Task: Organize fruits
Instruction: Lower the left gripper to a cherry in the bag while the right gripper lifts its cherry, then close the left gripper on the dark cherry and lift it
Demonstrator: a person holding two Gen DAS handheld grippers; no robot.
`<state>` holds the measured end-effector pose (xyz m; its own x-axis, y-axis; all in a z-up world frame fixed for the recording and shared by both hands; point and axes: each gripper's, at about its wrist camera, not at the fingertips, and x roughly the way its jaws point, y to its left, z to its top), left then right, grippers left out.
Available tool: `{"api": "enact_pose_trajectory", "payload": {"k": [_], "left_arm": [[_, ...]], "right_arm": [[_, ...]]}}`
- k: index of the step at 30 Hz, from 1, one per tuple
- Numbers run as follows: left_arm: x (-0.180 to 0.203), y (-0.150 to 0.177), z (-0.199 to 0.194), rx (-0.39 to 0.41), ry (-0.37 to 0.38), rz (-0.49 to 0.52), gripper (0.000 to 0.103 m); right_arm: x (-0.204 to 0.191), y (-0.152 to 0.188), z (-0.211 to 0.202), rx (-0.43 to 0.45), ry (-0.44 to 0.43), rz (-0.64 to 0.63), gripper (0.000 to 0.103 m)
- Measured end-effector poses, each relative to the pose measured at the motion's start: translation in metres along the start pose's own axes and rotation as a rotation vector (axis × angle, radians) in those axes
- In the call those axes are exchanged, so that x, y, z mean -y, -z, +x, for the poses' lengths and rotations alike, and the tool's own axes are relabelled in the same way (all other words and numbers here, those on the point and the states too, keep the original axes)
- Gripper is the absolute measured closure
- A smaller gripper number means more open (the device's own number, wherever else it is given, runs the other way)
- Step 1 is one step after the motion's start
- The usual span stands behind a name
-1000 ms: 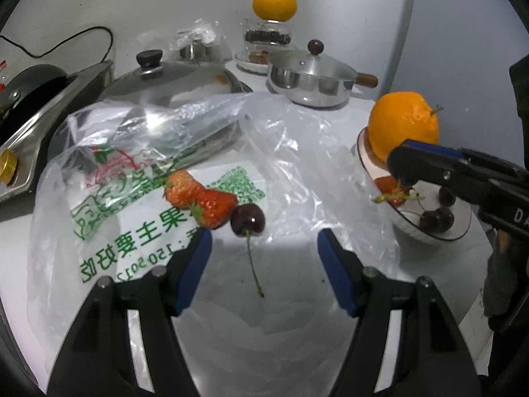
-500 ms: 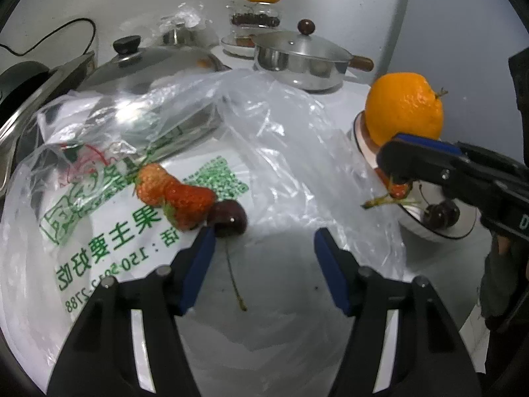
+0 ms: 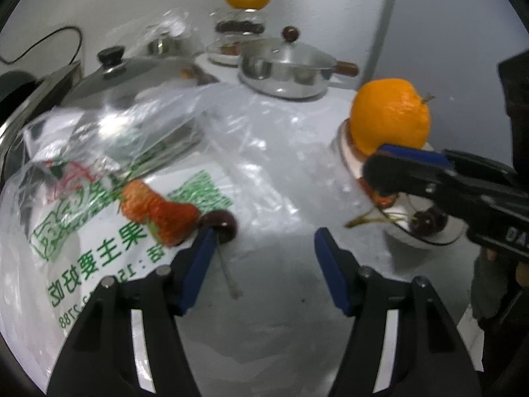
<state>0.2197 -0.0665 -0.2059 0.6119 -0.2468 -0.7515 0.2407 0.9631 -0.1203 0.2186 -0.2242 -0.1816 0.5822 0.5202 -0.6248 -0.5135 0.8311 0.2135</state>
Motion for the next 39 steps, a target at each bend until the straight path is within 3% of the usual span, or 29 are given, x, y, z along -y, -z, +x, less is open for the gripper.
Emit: {"api": "enact_pose_trajectory", "payload": {"k": [5, 12, 19, 21, 26, 29, 39], "left_arm": [[0.006, -0.003, -0.005, 0.017, -0.025, 0.047, 0.039], [-0.014, -0.001, 0.003, -0.028, -0.091, -0.010, 0.039], [-0.010, -0.002, 0.006, -0.029, -0.088, 0.011, 0.040], [-0.009, -0.002, 0.005, -0.026, -0.091, 0.017, 0.046], [-0.009, -0.004, 0.002, -0.018, -0.103, 0.030, 0.046], [-0.009, -0.002, 0.006, -0.034, -0.101, 0.032, 0.052], [-0.006, -0.003, 0.015, -0.053, -0.152, 0.038, 0.052]], "right_arm": [[0.001, 0.001, 0.001, -0.003, 0.002, 0.002, 0.074], [0.000, 0.001, 0.004, -0.005, -0.005, -0.003, 0.074], [0.000, 0.000, 0.005, -0.006, -0.005, -0.002, 0.074], [0.000, 0.000, 0.006, -0.007, -0.004, 0.000, 0.074], [0.001, -0.001, 0.008, -0.010, -0.008, 0.002, 0.074], [0.001, -0.001, 0.008, -0.010, -0.012, 0.000, 0.074], [0.003, 0.001, 0.006, -0.006, -0.013, 0.007, 0.074]]}}
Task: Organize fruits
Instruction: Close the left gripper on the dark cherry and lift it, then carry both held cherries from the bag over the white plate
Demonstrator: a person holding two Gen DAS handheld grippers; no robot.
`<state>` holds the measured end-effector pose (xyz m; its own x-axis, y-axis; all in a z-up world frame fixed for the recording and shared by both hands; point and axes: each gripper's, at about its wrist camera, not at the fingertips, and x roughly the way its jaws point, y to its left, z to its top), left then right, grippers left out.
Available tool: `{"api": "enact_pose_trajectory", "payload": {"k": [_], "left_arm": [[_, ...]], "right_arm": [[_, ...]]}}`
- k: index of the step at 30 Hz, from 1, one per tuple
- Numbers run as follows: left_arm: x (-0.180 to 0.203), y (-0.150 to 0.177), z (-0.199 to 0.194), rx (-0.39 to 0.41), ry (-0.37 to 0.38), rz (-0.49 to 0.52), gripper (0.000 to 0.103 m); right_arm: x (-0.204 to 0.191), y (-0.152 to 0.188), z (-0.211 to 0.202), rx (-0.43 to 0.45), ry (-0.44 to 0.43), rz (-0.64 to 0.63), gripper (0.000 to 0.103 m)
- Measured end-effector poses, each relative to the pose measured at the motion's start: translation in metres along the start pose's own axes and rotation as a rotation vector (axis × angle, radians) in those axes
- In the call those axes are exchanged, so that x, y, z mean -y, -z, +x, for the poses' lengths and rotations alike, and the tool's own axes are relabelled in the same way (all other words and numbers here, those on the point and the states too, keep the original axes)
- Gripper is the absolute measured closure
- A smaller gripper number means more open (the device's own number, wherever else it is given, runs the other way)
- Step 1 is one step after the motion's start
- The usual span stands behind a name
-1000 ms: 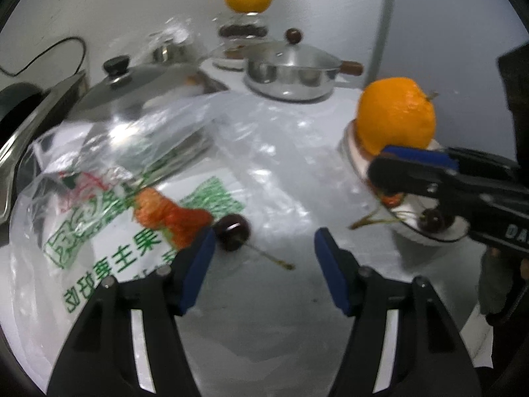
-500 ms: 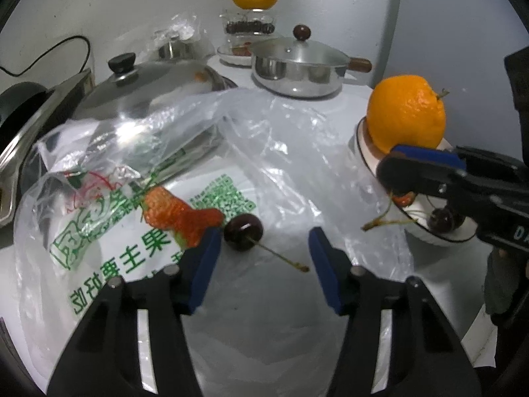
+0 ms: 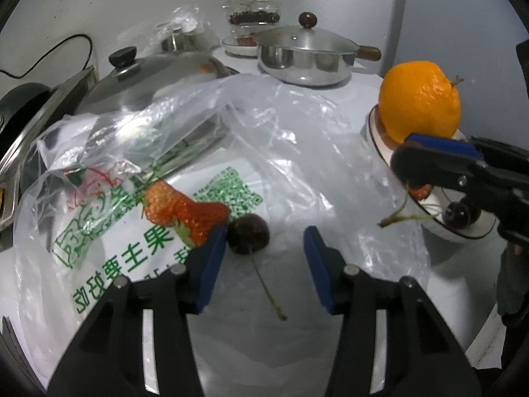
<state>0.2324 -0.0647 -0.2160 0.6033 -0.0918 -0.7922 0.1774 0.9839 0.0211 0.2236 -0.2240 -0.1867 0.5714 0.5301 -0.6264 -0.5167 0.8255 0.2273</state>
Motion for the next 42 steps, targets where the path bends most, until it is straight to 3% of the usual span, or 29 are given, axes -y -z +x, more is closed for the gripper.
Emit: {"api": "enact_pose_trajectory", "payload": {"k": [5, 11, 22, 30, 42], "left_arm": [[0.001, -0.001, 0.000, 0.018, 0.007, -0.001, 0.053], [-0.001, -0.002, -0.006, 0.044, 0.002, 0.010, 0.069], [0.005, 0.002, 0.001, 0.045, -0.082, 0.036, 0.067], [0.005, 0.004, -0.002, 0.065, -0.076, 0.044, 0.074], [0.008, 0.004, -0.013, 0.089, -0.037, 0.045, 0.074]], "right_arm": [[0.001, 0.000, -0.001, 0.000, 0.002, -0.001, 0.074], [0.002, 0.001, 0.000, 0.003, 0.002, 0.004, 0.074], [0.000, 0.002, -0.001, 0.006, -0.005, -0.005, 0.074], [0.001, 0.002, -0.003, 0.008, 0.000, -0.003, 0.074], [-0.001, 0.000, -0.006, 0.011, 0.004, -0.008, 0.074]]}}
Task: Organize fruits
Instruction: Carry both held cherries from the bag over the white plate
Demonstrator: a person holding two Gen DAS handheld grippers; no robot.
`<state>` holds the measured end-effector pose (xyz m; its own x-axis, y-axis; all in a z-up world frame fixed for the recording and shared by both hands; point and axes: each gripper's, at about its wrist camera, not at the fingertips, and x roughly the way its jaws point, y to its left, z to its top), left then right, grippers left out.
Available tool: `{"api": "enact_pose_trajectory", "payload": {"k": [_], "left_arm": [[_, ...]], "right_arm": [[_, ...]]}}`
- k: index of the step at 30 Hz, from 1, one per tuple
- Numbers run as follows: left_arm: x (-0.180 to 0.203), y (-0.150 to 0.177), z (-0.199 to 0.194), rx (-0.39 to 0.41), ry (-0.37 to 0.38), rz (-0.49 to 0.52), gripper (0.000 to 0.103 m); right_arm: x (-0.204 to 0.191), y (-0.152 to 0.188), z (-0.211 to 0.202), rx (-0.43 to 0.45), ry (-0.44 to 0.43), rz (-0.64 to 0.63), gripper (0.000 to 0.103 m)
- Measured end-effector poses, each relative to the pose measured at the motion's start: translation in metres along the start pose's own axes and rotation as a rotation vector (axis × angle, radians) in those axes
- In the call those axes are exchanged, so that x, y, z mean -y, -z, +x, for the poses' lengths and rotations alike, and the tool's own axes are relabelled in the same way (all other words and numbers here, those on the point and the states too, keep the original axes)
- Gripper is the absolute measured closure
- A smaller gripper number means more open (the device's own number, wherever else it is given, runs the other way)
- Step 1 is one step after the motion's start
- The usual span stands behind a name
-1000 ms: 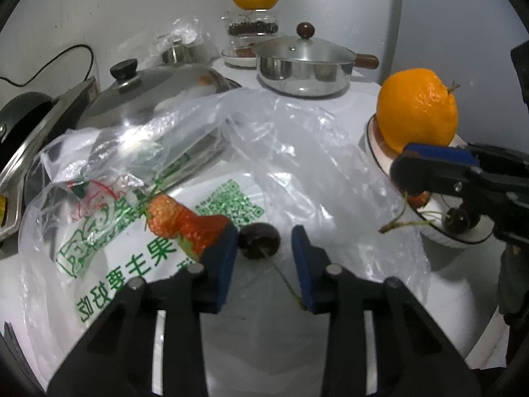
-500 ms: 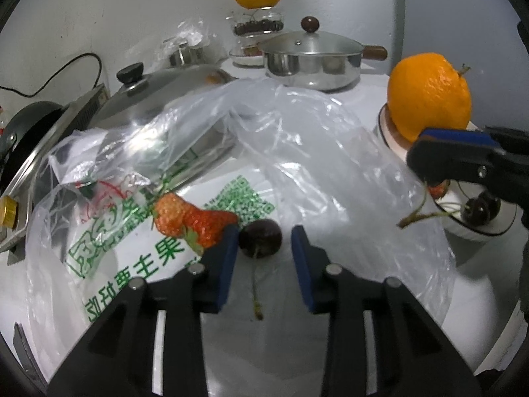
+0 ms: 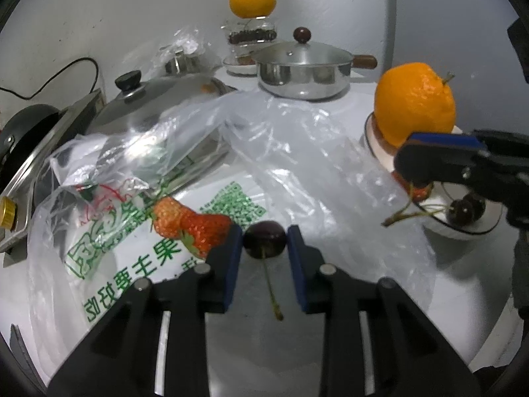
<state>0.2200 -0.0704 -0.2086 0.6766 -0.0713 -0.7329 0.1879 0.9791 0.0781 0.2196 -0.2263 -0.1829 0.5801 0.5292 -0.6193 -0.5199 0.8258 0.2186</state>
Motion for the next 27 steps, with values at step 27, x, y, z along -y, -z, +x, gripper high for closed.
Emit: {"api": "enact_pose_trajectory", "payload": {"k": [27], "left_arm": [[0.020, -0.014, -0.062, 0.108, 0.046, 0.008, 0.074]], "right_arm": [[-0.006, 0.005, -0.052, 0.065, 0.051, -0.018, 0.074]]}}
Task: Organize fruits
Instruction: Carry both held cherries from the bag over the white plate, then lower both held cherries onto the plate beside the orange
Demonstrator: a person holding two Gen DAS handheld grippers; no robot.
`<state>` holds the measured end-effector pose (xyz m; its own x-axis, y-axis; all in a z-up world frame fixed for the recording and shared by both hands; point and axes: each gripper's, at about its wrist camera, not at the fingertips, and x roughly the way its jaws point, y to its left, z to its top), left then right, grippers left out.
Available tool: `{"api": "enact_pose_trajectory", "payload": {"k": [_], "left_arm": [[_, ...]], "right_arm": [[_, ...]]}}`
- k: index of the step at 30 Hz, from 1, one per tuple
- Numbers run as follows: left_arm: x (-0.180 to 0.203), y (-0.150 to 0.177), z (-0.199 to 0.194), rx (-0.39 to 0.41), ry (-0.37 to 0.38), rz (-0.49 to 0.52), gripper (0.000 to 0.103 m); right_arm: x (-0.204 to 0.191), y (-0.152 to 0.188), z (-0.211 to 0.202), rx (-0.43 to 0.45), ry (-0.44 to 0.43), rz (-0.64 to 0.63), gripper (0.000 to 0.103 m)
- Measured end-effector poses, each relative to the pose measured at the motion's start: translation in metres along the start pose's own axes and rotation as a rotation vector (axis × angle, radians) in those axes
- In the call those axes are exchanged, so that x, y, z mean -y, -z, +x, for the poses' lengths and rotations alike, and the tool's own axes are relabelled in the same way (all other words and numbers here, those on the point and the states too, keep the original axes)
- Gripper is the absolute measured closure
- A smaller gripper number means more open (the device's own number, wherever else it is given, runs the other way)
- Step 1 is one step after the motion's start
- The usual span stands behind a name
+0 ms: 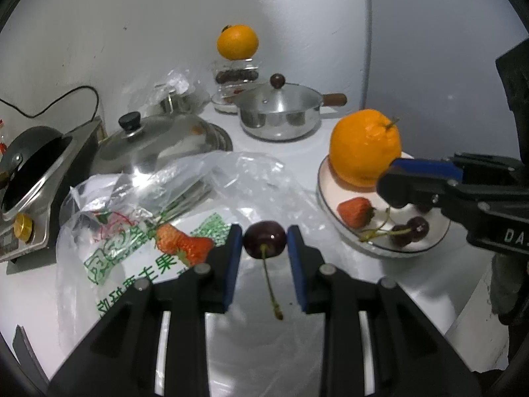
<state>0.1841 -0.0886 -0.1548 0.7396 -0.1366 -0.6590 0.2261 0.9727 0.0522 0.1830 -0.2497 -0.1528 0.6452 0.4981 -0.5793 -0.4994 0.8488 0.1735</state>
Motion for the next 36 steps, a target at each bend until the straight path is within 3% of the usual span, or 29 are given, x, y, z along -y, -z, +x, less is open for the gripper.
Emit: {"api": "enact_pose_trajectory", "payload": {"k": [16, 36], "left_arm": [[0.033, -0.007, -0.011, 0.019, 0.021, 0.029, 0.074], [0.076, -0.021, 0.008, -0.007, 0.062, 0.088, 0.074]], "right_arm": [[0.031, 0.011, -0.027, 0.024, 0.041, 0.029, 0.074], [0.087, 0.029, -0.044, 0.034, 0.094, 0.101, 0.074]]}}
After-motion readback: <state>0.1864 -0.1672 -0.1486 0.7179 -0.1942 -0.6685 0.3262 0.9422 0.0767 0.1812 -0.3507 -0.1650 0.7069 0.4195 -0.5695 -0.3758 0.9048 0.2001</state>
